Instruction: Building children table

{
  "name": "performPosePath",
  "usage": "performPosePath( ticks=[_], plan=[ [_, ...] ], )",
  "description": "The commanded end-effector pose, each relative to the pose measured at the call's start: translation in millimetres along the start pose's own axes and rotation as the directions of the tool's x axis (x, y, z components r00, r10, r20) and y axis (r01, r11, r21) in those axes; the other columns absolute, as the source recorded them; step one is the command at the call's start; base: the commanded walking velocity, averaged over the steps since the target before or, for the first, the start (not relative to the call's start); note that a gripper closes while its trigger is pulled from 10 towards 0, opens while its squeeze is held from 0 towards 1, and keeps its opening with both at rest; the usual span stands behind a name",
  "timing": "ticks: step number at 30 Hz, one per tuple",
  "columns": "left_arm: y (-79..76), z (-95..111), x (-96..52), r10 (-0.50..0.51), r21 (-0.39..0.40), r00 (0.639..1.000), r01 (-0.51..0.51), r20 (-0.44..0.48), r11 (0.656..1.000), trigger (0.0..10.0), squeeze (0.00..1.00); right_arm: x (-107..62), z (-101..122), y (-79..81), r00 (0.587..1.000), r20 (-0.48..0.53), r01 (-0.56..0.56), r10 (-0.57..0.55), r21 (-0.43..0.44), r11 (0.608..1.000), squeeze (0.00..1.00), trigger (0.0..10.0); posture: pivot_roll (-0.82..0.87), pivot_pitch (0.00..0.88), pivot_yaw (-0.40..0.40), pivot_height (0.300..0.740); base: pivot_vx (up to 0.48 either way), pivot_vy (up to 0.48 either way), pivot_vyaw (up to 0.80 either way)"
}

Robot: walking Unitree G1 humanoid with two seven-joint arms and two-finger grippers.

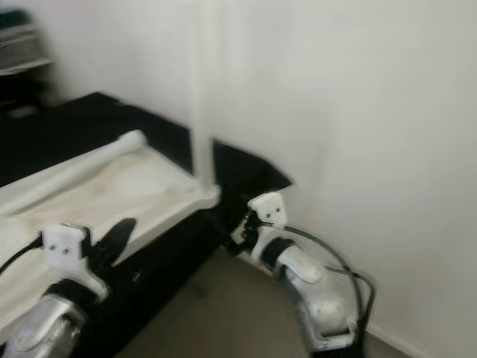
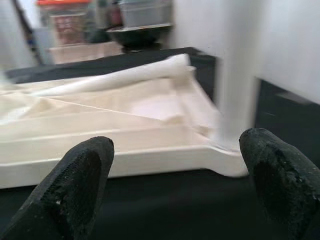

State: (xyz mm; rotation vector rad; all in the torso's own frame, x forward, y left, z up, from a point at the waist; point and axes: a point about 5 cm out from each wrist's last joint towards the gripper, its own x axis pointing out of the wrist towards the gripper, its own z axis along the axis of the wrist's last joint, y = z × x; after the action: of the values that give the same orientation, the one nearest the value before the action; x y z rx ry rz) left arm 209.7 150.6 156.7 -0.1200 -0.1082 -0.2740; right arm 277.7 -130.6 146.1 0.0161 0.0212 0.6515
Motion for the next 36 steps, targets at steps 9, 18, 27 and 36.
performPosePath(
  ticks=[9, 18, 27, 36],
  plan=[
    [-0.1, -2.6, 0.1, -0.009, 0.020, 1.000, 0.010, -0.028, 1.000, 10.0, 0.00, 0.4, -3.3, 3.4, 0.999, -0.006, -0.033, 0.033, 0.032, 0.999, 0.00, 10.0, -0.04, 0.027, -0.028, 0.740, 0.000, -0.053, 0.79],
    [1.3, -1.3, -0.5, -0.005, 0.005, 1.000, 0.005, -0.017, 1.000, 10.0, 0.00, 0.7, -3.1, 4.8, 0.999, -0.005, -0.038, 0.038, 0.038, 0.999, 0.00, 10.0, -0.03, 0.030, -0.021, 0.740, 0.000, -0.354, 0.79],
    [1.9, 0.3, -1.3, -0.007, -0.005, 1.000, 0.007, -0.008, 1.000, 10.0, 0.00, 0.9, -2.9, 5.6, 0.999, -0.005, -0.044, 0.044, 0.044, 0.998, 0.00, 10.0, -0.03, 0.035, -0.020, 0.740, 0.000, 0.000, 0.79],
    [1.4, 0.4, -0.6, -0.010, -0.015, 1.000, 0.010, -0.006, 1.000, 10.0, 0.00, 0.9, -3.5, 5.9, 0.998, -0.018, -0.063, 0.064, 0.042, 0.997, 0.00, 10.0, -0.03, 0.035, -0.022, 0.740, 0.000, 0.000, 0.79]
  ],
)
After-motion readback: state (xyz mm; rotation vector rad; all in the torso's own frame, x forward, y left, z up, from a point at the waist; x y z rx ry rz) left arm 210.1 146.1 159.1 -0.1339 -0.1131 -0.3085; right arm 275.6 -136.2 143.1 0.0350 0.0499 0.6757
